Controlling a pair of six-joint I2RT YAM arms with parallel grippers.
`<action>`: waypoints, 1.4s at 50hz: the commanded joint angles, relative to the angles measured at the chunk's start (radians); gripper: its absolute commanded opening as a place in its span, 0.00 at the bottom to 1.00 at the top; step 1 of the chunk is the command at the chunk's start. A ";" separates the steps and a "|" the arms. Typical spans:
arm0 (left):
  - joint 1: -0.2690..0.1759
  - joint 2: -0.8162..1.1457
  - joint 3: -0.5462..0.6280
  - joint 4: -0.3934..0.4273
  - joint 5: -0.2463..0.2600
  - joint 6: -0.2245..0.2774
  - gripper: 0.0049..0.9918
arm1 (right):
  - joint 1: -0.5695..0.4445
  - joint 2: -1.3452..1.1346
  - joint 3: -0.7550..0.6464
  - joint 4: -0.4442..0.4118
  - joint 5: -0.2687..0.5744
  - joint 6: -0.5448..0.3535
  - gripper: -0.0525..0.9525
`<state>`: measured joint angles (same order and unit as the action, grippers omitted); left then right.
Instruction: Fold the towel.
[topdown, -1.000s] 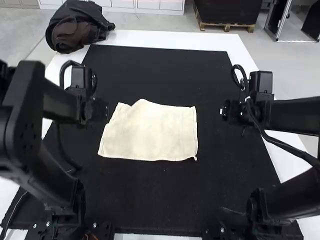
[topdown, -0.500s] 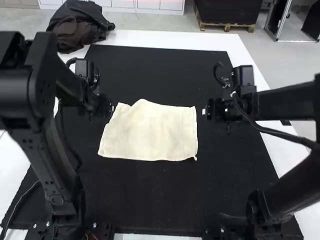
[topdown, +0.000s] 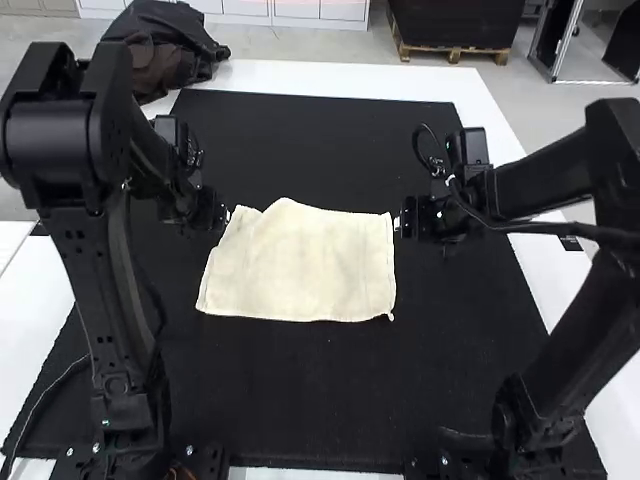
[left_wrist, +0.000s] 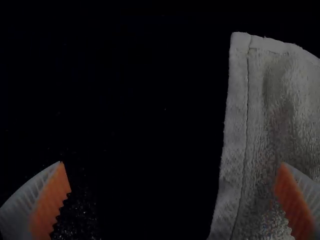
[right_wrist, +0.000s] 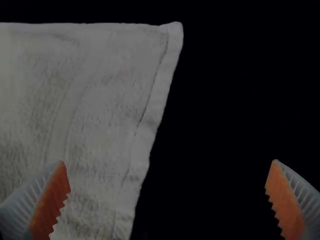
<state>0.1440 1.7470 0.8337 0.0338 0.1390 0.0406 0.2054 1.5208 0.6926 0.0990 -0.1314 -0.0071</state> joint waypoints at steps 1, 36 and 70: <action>0.006 0.026 0.042 0.000 0.062 0.007 0.97 | 0.026 0.041 0.041 0.018 -0.011 0.024 0.95; -0.037 0.171 0.166 -0.035 0.108 -0.007 0.97 | 0.043 0.213 0.134 0.090 -0.014 0.050 0.95; -0.061 0.241 0.191 -0.055 0.096 -0.002 0.97 | 0.035 0.294 0.156 0.123 -0.024 0.045 0.95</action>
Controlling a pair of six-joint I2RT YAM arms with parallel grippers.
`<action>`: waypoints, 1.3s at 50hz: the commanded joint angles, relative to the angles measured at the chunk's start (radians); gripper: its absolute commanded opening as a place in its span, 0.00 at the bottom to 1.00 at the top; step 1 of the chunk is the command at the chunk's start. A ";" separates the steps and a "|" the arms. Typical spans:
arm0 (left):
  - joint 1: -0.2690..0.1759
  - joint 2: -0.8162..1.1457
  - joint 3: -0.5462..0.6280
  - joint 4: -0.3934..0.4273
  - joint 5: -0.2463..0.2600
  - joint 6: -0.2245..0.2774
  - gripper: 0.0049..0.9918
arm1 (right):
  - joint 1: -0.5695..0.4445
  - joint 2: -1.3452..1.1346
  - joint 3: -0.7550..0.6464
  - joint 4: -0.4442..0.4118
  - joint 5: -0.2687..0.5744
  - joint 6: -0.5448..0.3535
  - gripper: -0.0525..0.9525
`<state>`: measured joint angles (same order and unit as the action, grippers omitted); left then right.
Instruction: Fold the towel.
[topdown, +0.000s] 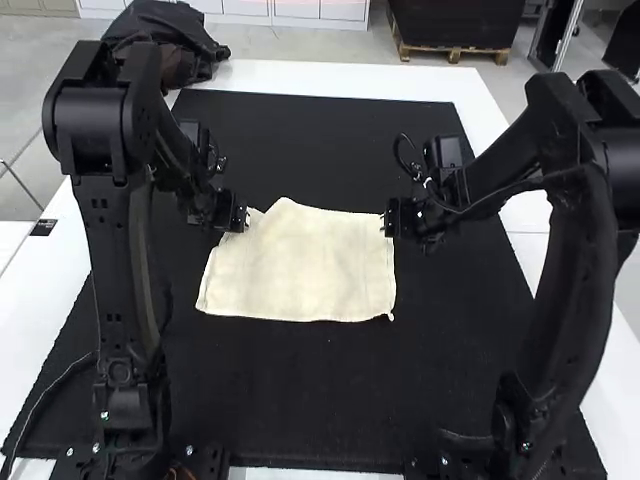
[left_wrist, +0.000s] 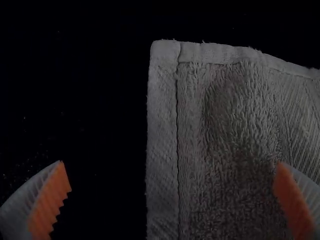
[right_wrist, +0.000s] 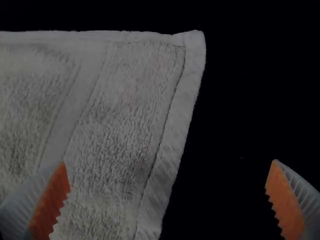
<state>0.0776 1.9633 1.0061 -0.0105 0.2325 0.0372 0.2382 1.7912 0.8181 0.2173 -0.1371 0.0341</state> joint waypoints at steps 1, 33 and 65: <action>0.007 0.023 0.019 -0.011 0.002 0.001 0.97 | 0.003 0.027 0.032 0.005 -0.019 0.004 0.95; 0.024 0.026 0.015 0.018 0.002 0.001 0.97 | 0.012 0.146 0.105 0.005 -0.042 0.009 0.96; 0.021 0.028 0.011 0.052 -0.007 0.001 0.91 | 0.044 0.206 0.162 0.005 -0.042 0.012 0.78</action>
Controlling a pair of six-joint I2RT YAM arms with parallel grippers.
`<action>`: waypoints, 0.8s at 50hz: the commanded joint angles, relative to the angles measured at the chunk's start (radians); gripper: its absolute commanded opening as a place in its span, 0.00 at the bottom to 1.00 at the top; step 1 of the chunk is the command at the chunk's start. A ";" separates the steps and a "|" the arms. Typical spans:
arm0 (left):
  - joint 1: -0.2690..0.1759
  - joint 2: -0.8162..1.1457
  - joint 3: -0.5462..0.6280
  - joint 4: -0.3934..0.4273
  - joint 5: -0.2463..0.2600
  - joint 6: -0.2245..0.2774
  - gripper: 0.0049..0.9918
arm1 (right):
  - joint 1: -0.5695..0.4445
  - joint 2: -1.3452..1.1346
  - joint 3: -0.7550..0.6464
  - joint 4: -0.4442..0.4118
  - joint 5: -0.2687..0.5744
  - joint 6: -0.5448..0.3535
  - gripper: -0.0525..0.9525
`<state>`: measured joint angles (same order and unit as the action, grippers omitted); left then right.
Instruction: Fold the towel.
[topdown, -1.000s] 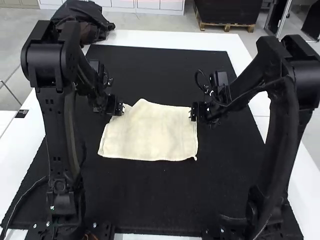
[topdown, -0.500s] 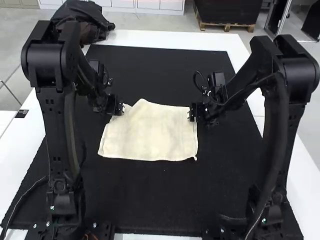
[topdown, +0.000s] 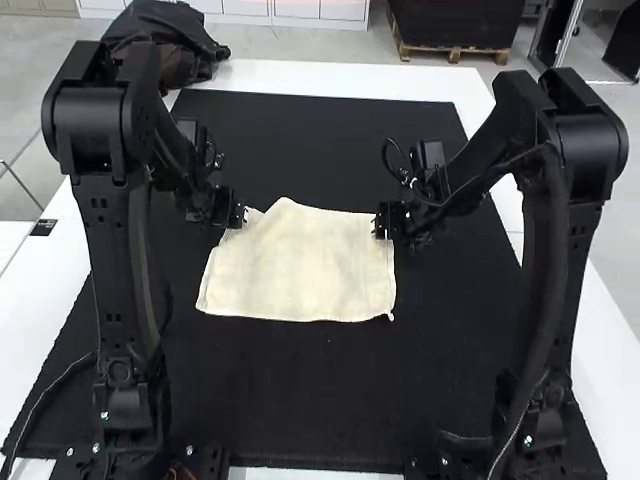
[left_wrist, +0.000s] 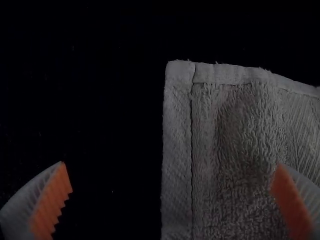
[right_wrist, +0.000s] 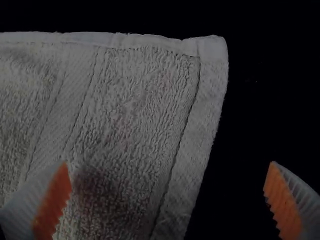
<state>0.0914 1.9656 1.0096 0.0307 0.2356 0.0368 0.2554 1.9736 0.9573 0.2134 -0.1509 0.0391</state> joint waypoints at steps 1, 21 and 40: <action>0.004 0.026 0.007 0.014 -0.012 0.002 0.89 | 0.028 0.024 0.021 0.009 -0.029 0.005 0.73; 0.002 0.036 -0.069 0.141 -0.027 0.006 0.02 | 0.022 0.036 -0.015 0.024 -0.058 -0.011 0.03; 0.010 0.036 -0.065 0.130 -0.004 -0.005 0.23 | 0.022 0.037 -0.065 0.049 -0.070 -0.010 0.03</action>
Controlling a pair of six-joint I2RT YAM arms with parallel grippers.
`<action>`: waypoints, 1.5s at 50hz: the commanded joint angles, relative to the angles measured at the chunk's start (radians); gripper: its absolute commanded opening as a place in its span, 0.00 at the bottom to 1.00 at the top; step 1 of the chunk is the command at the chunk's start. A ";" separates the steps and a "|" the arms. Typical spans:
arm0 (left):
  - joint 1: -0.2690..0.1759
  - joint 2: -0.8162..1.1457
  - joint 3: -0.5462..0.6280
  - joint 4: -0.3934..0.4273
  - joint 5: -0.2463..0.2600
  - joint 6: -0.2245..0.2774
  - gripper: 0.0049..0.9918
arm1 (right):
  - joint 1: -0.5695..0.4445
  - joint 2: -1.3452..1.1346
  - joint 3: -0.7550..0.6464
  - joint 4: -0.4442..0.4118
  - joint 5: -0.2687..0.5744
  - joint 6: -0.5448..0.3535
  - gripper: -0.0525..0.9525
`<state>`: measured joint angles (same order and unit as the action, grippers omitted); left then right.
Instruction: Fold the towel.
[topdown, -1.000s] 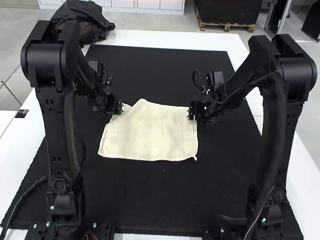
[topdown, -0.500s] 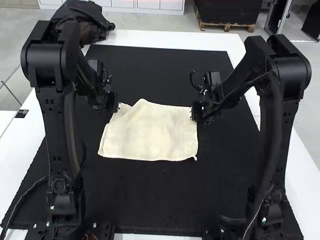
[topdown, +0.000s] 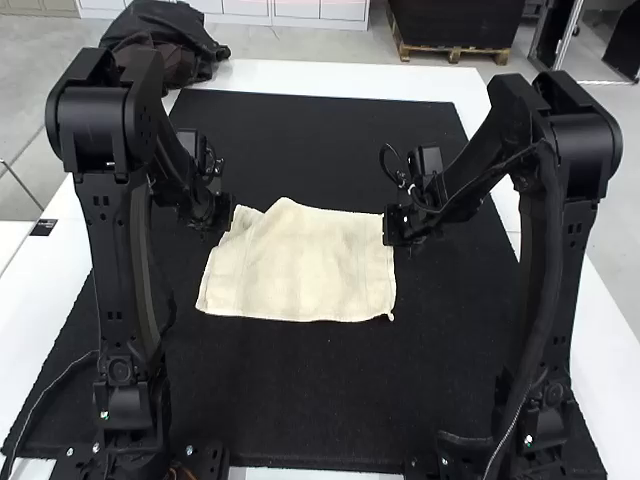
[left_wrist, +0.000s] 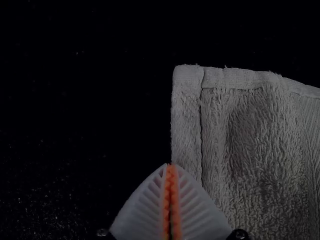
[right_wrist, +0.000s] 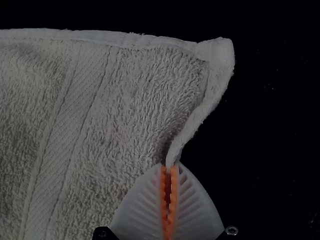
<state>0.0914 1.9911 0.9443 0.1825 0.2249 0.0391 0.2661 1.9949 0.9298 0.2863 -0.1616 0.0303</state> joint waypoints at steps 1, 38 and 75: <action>0.010 0.009 0.004 -0.031 0.007 -0.007 0.30 | 0.012 0.015 -0.039 -0.024 -0.059 -0.001 0.03; 0.048 -0.063 0.068 -0.123 0.008 -0.011 0.77 | 0.013 0.012 -0.055 -0.024 -0.065 -0.001 0.03; 0.022 -0.126 0.088 -0.221 0.067 -0.028 0.80 | 0.019 0.012 -0.055 -0.026 -0.064 0.000 0.03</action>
<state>0.1223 1.8927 1.0309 -0.0387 0.2661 0.0174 0.2661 1.9930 0.9173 0.2996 -0.1619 0.0303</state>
